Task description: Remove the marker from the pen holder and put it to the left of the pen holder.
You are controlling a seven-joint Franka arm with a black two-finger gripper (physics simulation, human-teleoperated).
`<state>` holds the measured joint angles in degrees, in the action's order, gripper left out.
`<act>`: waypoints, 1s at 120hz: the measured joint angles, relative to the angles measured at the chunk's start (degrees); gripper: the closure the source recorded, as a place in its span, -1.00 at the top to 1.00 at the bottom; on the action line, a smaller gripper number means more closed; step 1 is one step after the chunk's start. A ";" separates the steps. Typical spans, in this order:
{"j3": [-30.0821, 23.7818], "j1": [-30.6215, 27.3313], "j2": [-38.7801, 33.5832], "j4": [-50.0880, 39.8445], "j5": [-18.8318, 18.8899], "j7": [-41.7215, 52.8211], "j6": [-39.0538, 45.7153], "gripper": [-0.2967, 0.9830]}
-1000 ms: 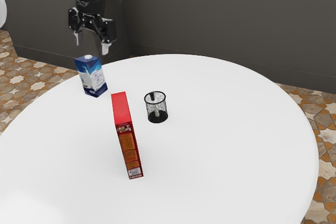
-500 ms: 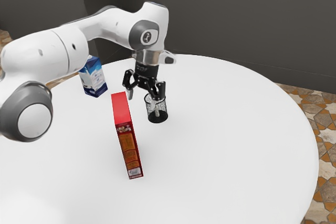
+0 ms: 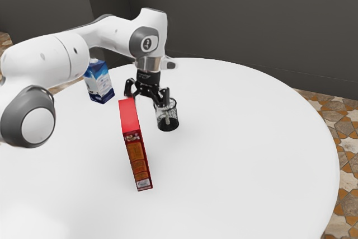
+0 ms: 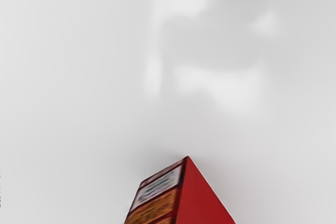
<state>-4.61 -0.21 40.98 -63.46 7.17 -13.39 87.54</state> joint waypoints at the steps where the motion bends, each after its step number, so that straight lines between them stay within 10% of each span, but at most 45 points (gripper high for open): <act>1: -0.02 -0.09 -0.01 0.06 -0.09 -0.07 0.30 0.54; 120: -0.06 -2.92 2.08 -1.52 -13.63 -10.43 19.78 0.54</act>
<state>-4.67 -3.13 43.06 -64.98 -6.46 -23.83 107.32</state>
